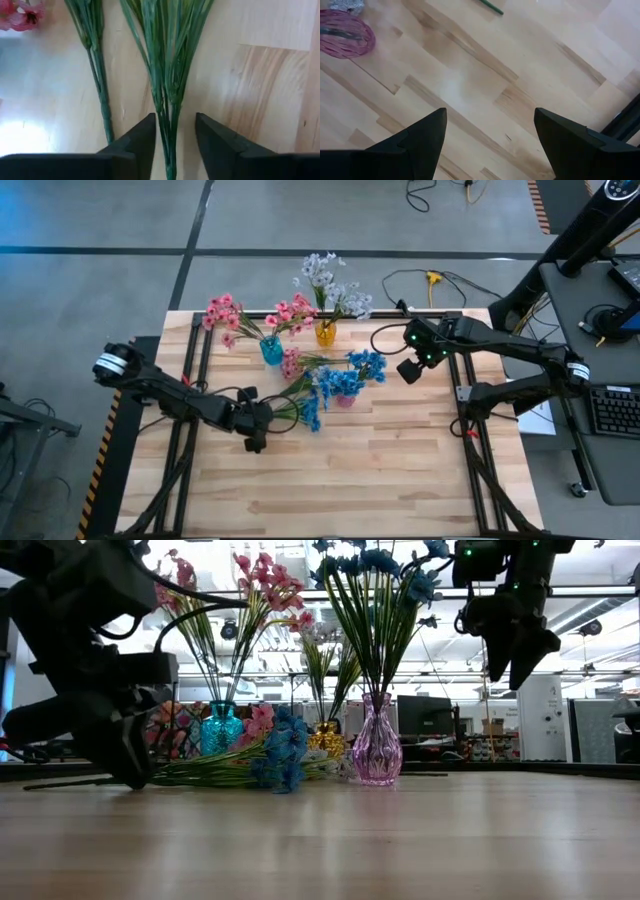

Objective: Sort flowers into vase by color

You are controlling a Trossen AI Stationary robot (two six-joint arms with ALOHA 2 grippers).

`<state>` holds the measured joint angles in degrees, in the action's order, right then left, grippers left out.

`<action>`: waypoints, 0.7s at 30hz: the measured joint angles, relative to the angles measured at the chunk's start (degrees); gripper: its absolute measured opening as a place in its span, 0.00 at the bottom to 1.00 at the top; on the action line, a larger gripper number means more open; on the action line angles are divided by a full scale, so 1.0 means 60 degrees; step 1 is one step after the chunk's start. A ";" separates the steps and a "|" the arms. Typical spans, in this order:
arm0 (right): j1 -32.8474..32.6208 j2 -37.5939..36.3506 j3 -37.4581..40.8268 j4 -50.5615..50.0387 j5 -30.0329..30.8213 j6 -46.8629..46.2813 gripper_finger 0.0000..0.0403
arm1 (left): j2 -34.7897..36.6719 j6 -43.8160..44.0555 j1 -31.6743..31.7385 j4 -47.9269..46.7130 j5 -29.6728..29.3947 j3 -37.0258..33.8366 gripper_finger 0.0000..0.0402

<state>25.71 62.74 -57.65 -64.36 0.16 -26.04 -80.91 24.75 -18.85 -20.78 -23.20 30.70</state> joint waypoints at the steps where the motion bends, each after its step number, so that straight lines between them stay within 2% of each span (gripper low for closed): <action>1: 0.0000 0.0000 0.0000 -0.0004 0.0000 0.0004 0.73 | -0.0048 0.0000 -0.0003 0.0014 0.0000 0.0012 0.26; 8: 0.0000 0.0000 0.0000 0.0022 -0.0004 0.0004 0.73 | -0.0344 0.0020 -0.0007 0.0026 -0.0004 0.0138 0.02; 14: 0.0001 -0.0004 0.0000 0.0022 -0.0007 0.0007 0.73 | -0.0293 0.0044 -0.0039 -0.0166 0.0106 0.0268 0.01; 21: 0.0000 -0.0010 0.0000 0.0008 -0.0015 0.0082 0.73 | 0.0100 0.0102 -0.0150 -0.1134 0.0529 0.0656 0.00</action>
<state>25.71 62.68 -57.65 -64.31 0.08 -25.55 -80.31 25.36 -19.75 -27.58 -20.03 34.63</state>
